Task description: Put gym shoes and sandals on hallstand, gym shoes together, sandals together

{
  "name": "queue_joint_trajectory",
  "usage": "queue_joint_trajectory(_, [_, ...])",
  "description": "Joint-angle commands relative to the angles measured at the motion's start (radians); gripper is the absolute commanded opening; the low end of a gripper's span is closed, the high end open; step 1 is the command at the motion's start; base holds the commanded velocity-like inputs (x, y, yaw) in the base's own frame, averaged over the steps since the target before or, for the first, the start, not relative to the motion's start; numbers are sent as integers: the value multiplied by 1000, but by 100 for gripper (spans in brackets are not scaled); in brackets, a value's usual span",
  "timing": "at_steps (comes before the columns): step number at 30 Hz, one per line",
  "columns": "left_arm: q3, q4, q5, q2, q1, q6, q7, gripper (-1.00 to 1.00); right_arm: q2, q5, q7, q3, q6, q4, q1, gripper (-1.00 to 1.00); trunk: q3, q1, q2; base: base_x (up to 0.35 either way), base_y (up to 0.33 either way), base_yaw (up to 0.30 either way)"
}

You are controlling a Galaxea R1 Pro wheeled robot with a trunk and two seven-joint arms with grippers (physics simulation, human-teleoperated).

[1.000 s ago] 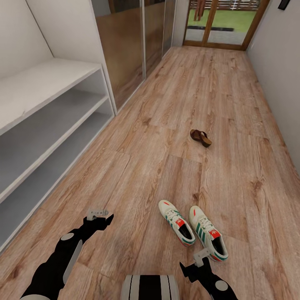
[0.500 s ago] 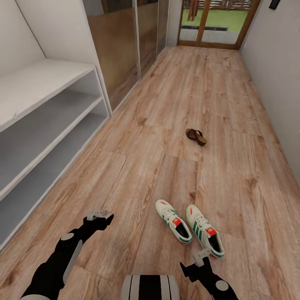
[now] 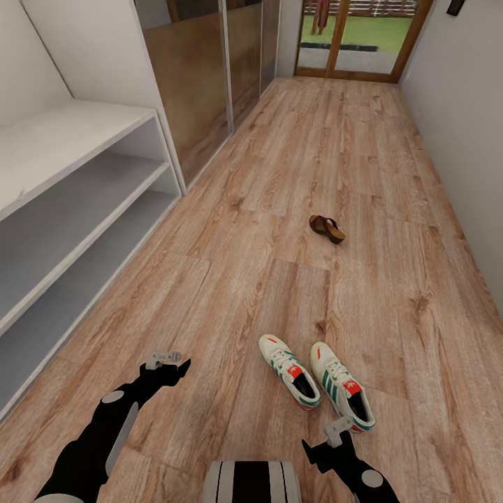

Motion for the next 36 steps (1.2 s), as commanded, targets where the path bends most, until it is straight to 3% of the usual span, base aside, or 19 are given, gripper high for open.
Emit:
queue_joint_trajectory(1, [2, -1, 5, 0, 0, 8, -5, 100, -1, 9, 1, 1, 0, -1, 0, 100, -1, 0, 0, 0, 0, -4])
queue_joint_trajectory(27, [1, -1, 5, -1, 0, 7, -5, 100, -1, 7, 1, 1, 0, -2, 0, 100, -4, 0, 0, 2, 0, -19])
queue_joint_trajectory(36, [2, -1, 4, -1, 0, 6, -5, 100, -1, 7, 1, 1, 0, -2, 0, 100, -4, 0, 0, 154, 0, -5])
